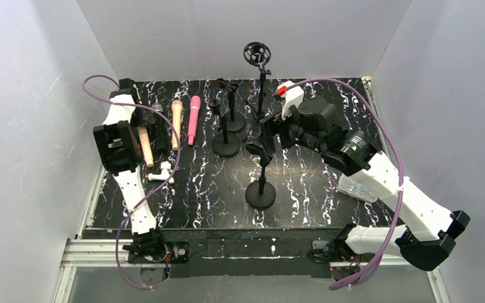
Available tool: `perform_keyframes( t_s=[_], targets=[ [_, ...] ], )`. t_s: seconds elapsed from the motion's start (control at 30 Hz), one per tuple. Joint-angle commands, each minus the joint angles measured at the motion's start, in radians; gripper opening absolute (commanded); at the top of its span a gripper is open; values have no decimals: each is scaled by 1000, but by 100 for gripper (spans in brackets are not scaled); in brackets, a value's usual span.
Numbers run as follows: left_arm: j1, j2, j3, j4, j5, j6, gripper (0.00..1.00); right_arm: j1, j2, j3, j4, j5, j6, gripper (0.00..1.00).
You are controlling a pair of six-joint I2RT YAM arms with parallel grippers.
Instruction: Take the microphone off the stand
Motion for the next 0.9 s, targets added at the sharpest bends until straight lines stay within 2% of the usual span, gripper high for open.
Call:
perform_keyframes(
  t_s=[0.0,0.17,0.5,0.87],
  targets=[
    [8,-96,14,-20,-23,8,70,3,0,51,36,-13,0,98],
    [8,-116,23,-21,-2,8,72,3,2,58,27,-17,3,98],
    [8,-198,37,-37,-47,13,76,3,0,67,20,-24,5,98],
    [-3,-424,-9,-43,-13,9,80,3,-44,-13,70,-53,25,98]
  ],
)
